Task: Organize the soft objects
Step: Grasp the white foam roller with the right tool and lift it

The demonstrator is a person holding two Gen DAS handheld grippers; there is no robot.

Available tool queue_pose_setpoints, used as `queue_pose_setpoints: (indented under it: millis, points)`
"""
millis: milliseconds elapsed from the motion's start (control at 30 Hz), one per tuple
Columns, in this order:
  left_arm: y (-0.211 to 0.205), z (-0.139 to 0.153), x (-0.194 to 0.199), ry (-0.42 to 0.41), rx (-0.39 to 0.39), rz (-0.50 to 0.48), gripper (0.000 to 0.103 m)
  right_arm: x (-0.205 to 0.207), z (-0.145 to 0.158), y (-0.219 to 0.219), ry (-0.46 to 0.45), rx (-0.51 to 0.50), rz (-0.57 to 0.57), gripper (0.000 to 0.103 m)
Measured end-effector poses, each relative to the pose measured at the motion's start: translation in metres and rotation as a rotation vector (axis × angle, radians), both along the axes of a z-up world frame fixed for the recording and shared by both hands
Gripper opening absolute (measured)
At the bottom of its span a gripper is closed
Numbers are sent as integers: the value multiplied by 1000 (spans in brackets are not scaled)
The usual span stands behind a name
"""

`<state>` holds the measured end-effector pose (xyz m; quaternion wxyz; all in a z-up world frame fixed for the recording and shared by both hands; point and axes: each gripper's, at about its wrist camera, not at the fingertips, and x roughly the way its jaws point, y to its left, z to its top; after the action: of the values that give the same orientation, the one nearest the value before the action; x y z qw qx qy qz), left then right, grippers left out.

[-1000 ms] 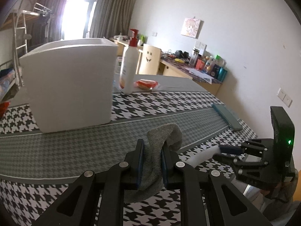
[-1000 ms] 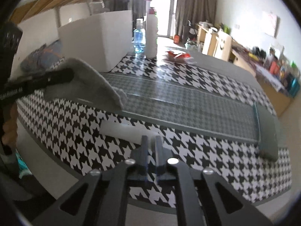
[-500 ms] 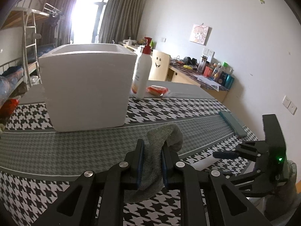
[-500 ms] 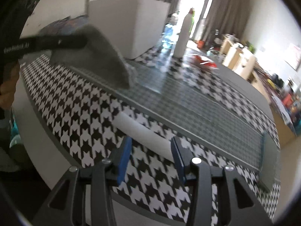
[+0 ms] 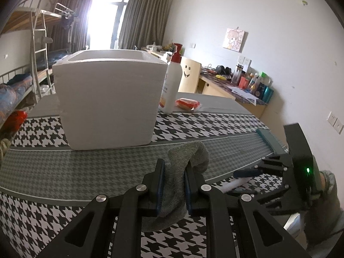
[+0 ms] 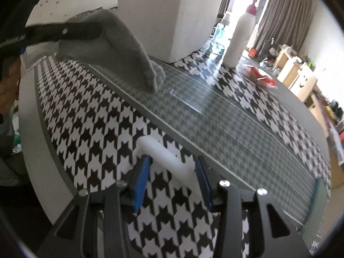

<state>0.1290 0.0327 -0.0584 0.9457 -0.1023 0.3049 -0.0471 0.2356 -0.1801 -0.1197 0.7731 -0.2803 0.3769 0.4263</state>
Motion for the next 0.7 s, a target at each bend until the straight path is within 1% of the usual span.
queue_pose_setpoints:
  millis: [33, 67, 100, 133, 200, 267, 400, 567, 667, 700]
  points:
    - [1, 0, 1, 3, -3, -2, 18, 9, 0, 1, 9, 2, -1, 48]
    - [1, 0, 2, 3, -3, -3, 18, 18, -1, 3, 20, 3, 7, 46]
    - [1, 1, 2, 2, -1, -4, 18, 23, -1, 4, 26, 3, 12, 40]
    - [1, 1, 3, 2, 1, -2, 18, 30, -1, 6, 37, 0, 13, 27]
    - [2, 2, 4, 1, 4, -2, 18, 45, 0, 10, 63, 2, 8, 8]
    - [3, 3, 5, 0, 7, -2, 18, 54, 3, 12, 45, 0, -15, 8]
    - [5, 7, 6, -11, 11, -1, 18, 63, 14, 6, 50, 56, -67, 8]
    - [3, 12, 6, -29, 11, -21, 18, 69, 29, 0, 42, 147, -130, 9]
    - [1, 15, 7, -39, -1, -38, 18, 75, 37, -1, 62, 242, -173, 9]
    - [1, 16, 7, -43, 2, -38, 18, 76, 39, -1, 58, 259, -185, 9]
